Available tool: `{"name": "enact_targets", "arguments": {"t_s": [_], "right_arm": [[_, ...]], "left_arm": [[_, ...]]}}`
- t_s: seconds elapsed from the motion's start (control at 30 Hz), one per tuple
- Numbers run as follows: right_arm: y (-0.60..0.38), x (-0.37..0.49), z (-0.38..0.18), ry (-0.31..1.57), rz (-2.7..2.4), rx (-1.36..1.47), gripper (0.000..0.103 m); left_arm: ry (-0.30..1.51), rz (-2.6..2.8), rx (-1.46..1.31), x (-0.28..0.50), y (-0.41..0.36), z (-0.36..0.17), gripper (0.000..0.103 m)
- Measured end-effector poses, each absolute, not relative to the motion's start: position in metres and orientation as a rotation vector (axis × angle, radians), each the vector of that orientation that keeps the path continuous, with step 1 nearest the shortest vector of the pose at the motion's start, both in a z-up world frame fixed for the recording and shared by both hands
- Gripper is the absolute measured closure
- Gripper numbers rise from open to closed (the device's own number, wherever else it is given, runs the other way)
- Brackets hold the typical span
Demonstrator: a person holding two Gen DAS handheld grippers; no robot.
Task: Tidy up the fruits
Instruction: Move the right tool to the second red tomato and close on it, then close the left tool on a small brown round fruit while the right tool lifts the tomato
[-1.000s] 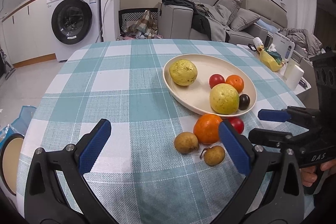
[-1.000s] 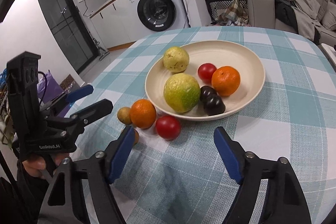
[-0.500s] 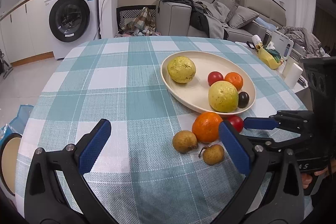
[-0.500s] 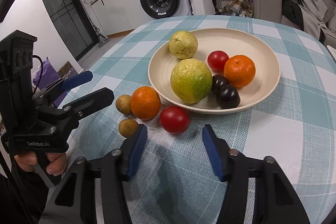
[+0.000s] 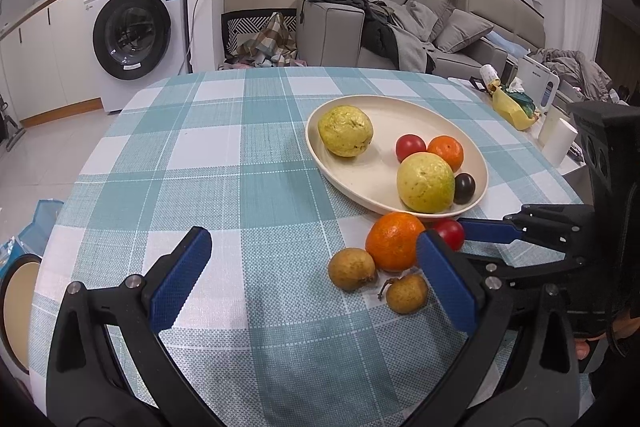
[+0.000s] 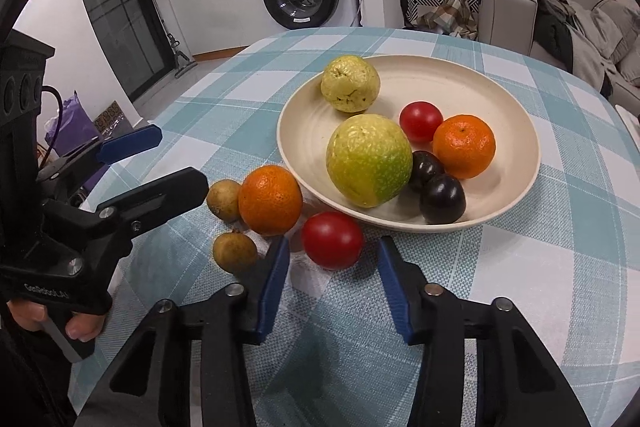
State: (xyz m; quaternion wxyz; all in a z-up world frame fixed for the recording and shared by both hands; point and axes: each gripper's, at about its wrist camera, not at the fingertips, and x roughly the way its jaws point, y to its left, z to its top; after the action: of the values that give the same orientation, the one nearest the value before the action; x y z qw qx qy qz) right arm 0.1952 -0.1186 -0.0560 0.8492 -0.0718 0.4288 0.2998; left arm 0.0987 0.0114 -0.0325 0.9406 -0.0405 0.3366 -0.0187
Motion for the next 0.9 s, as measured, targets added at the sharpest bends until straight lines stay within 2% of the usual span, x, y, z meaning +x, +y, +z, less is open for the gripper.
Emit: {"name": "enact_targets", "arguments": {"t_s": [0.13, 0.73, 0.8, 0.9], "right_arm": [[-0.120, 0.197, -0.056, 0.906, 0.635, -0.143, 0.071], [-0.147, 0.174, -0.036, 0.813, 0.646, -0.074, 0.071], [-0.149, 0.175, -0.035, 0.812, 0.643, -0.065, 0.071], [-0.149, 0.175, -0.035, 0.816, 0.641, -0.064, 0.071]], "left_arm": [[0.686, -0.038, -0.084, 0.099, 0.011, -0.032, 0.001], [0.703, -0.077, -0.074, 0.091, 0.006, -0.035, 0.001], [0.715, -0.089, -0.049, 0.088, 0.001, -0.036, 0.004], [0.736, -0.115, -0.017, 0.085, -0.008, -0.036, 0.016]]}}
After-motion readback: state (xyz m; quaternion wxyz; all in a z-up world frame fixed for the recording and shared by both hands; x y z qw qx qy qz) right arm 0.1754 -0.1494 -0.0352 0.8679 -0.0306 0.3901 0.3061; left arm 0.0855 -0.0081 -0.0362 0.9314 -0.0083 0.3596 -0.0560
